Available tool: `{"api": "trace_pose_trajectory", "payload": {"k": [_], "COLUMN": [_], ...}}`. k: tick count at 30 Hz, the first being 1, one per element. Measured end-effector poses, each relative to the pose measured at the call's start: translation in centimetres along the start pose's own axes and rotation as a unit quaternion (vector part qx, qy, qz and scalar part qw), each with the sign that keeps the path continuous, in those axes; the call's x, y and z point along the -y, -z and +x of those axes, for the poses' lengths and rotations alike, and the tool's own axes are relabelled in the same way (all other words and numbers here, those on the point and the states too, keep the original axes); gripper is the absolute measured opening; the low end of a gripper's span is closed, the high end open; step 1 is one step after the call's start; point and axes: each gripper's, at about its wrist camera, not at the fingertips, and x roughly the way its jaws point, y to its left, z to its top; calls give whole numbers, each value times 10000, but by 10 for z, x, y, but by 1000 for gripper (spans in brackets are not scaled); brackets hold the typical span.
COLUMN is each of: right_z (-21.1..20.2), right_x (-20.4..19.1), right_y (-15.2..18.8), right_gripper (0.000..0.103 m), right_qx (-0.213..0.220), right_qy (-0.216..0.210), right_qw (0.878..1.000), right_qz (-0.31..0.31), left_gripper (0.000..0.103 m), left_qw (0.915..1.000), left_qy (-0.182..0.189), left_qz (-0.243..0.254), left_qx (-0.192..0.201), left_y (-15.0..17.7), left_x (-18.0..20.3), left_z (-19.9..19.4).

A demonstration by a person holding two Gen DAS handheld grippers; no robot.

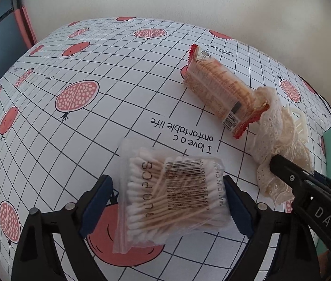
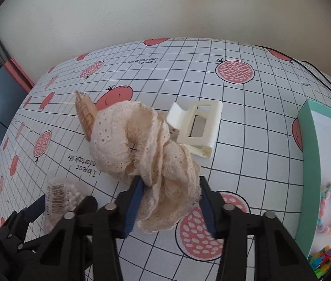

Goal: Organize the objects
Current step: 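Grasp the cotton swab pack with the left gripper while the right grasps the lace fabric, then carry the swab pack and lace fabric over the tray with both tools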

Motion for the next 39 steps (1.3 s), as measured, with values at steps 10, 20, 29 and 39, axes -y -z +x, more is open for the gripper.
{"api": "trace_pose_trajectory", "payload": {"k": [10, 20, 29, 39], "right_z": [1, -9, -43, -106], "right_x": [5, 11, 15, 11], "right_y": [0, -2, -14, -29], "right_gripper": [24, 14, 13, 13], "right_qx": [-7, 23, 385, 1137], "right_qy": [-283, -621, -882, -1147], "right_qw": [9995, 9974, 9945, 9864], "right_qz": [136, 376, 412, 291], "left_gripper": [73, 71, 71, 71], "left_qw": [9999, 10000, 9993, 9958], "left_qy": [-115, -19, 67, 249], "left_qz": [27, -41, -28, -167], "left_qx": [78, 62, 373, 868], "left_y": [-1, -6, -19, -36], "left_x": [-2, -7, -4, -3], "left_z": [-3, 0, -20, -63]}}
